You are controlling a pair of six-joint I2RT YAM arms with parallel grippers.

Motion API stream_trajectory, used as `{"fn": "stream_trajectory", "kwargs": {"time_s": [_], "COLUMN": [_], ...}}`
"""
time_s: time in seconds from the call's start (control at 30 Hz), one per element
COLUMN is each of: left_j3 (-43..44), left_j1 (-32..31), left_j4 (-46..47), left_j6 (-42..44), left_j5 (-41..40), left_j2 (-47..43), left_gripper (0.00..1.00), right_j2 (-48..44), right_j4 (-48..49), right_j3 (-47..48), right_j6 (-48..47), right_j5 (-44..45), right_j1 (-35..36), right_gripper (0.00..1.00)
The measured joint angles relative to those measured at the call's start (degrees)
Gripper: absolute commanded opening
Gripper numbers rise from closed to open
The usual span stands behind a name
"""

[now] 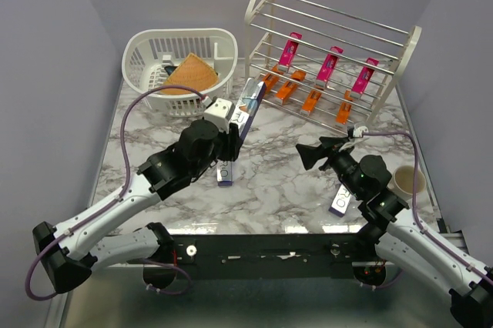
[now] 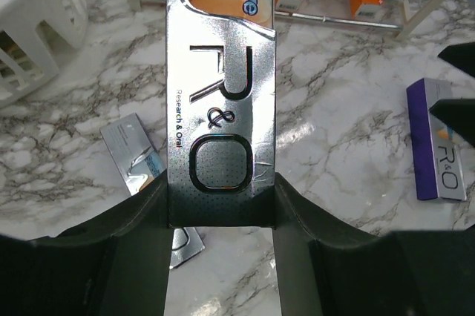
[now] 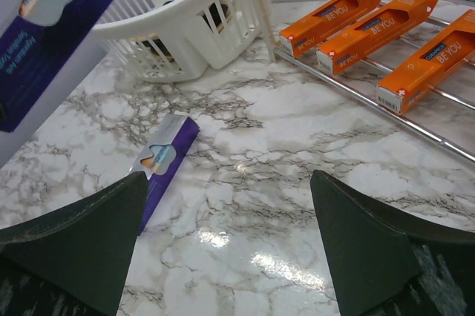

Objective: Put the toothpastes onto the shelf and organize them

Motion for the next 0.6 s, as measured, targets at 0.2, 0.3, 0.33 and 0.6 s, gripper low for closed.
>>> {"fn": "stream_trajectory", "kwargs": {"time_s": [0.2,0.3,0.33,0.6], "left_j3": [15.5,23.2,26.0,45.8], "left_j1": [0.0,0.6,1.0,6.5], "left_j4": [-1.6,-2.0,-2.1,-3.5], "left_j6": [4.2,6.4,7.2,12.3], "left_j5": [-0.5,-0.7,-0.6,1.9], "left_j2": [8.5,13.3,15.5,31.3], "left_gripper": [0.39,0.39,0.4,0.43], "right_j2": [-0.2,-0.7,-0.9,0.2], "right_j4": [0.1,0.2,0.3,1.7], "right_j3": [0.0,-0.2,-0.4,-1.9], "right_j6": [0.1,-0.3,-0.5,-1.7], "right_j5": [0.1,1.1,1.6,3.1], "right_j1": [0.0,0.0,0.0,0.0], "right_gripper": [0.99,0.99,0.99,0.98]}}
